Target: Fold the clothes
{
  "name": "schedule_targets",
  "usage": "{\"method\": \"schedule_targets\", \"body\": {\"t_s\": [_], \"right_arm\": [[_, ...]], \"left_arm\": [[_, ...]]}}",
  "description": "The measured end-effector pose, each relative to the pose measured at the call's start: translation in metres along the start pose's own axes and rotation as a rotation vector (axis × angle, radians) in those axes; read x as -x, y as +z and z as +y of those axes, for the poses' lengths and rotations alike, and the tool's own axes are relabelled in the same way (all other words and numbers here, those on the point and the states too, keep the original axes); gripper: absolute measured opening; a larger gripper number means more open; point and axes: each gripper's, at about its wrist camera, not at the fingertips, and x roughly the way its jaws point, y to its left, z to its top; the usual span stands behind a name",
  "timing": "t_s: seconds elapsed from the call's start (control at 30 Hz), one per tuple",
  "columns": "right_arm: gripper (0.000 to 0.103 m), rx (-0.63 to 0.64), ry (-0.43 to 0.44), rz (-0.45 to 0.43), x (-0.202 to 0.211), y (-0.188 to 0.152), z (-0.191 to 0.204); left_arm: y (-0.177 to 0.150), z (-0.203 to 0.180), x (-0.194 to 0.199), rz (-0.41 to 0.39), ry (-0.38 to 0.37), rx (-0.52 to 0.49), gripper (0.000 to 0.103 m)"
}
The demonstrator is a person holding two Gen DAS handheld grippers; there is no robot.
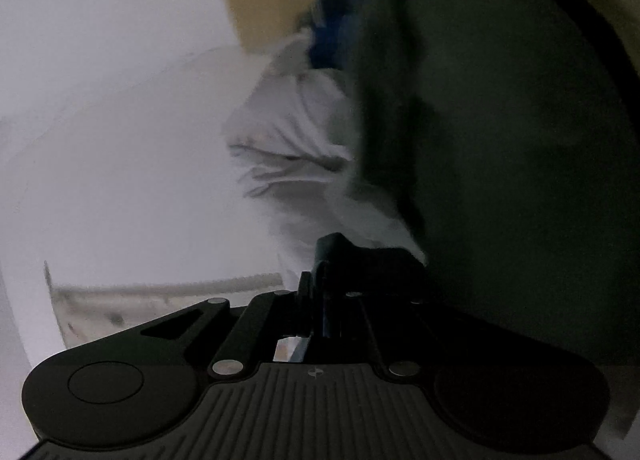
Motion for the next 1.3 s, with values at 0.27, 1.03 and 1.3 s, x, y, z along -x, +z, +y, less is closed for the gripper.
{"method": "schedule_targets", "body": {"t_s": [0.27, 1.03, 1.3], "right_arm": [[0.005, 0.463, -0.078, 0.173, -0.043, -0.059, 0.084], [0.004, 1.029, -0.333, 0.736, -0.188, -0.42, 0.103], [0.004, 1.193, -0.376, 0.857, -0.222, -0.524, 0.059]], "left_arm": [[-0.015, 0.062, 0.049, -0.021, 0.067, 0.183, 0.004], [-0.236, 0.244, 0.189, 0.182, 0.424, 0.827, 0.004], [-0.314, 0.27, 0.22, 0.302, 0.557, 1.05, 0.004]]}}
